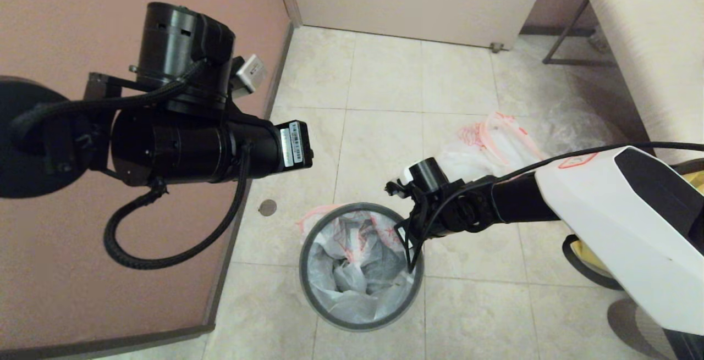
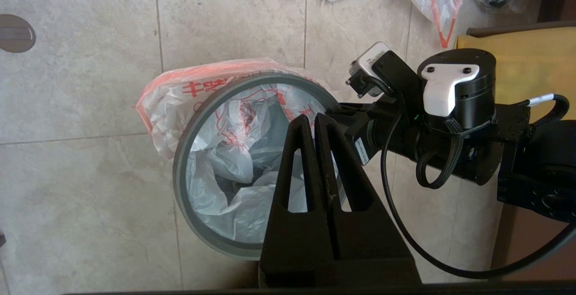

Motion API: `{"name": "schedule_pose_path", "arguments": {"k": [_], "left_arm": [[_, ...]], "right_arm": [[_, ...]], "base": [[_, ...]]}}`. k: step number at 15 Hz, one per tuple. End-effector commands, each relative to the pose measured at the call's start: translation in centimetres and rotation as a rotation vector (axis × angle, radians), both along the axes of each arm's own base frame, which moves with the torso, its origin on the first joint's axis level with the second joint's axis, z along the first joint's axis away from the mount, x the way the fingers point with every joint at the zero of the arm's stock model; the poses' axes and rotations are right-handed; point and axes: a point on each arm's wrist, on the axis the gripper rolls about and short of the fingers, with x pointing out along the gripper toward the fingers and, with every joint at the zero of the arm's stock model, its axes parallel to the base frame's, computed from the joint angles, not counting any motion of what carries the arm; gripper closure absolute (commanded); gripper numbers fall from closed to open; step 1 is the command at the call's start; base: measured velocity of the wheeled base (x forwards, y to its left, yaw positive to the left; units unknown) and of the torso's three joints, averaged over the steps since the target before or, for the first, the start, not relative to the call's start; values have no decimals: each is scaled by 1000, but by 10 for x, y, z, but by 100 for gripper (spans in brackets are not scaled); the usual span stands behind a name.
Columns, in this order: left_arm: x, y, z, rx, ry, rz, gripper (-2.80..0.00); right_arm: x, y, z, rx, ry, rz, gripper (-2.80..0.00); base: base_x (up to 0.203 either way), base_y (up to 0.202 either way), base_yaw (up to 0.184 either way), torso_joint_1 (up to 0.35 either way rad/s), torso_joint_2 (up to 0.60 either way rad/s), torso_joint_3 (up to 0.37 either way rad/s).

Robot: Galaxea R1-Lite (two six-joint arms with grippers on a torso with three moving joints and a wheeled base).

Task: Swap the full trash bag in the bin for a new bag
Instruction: Place the trash can ring on the trash can

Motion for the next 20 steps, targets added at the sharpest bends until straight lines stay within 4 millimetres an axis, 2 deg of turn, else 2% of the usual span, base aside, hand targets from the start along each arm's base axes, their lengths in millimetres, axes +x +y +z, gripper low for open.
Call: {"name": "schedule_pose_path", "arguments": {"k": [1, 3, 6, 7, 9, 10, 13, 15, 20], "left_arm": [[1, 0, -1, 0, 3, 3, 0], [1, 0, -1, 0, 3, 3, 0], [1, 0, -1, 4, 6, 3, 0], [1, 0, -1, 4, 6, 2, 0], [0, -1, -1, 5, 6, 1, 0], [0, 0, -1, 4, 4, 3, 0], [1, -1, -2, 5, 6, 3, 0], [1, 0, -1, 4, 4, 3, 0], [-2, 0, -4, 27, 34, -4, 0]], "right_arm": [[-1, 0, 1, 1, -1, -2, 0], [-6, -4, 18, 16, -23, -5, 0], [-25, -13, 45, 32, -45, -3, 0], [-32, -14, 47, 28, -39, -1, 0], [-31, -13, 40, 19, -33, -30, 0], [-28, -12, 33, 5, -28, -37, -280], [-20, -6, 23, 16, -57, -37, -280], [-19, -7, 24, 19, -63, -40, -280], [-40, -20, 55, 62, -81, -58, -280]], "base": [[0, 0, 0, 0, 0, 0], [0, 0, 0, 0, 0, 0], [0, 0, 0, 0, 0, 0], [0, 0, 0, 0, 0, 0], [0, 0, 0, 0, 0, 0], [0, 0, 0, 0, 0, 0], [0, 0, 0, 0, 0, 0], [0, 0, 0, 0, 0, 0], [0, 0, 0, 0, 0, 0]]}}
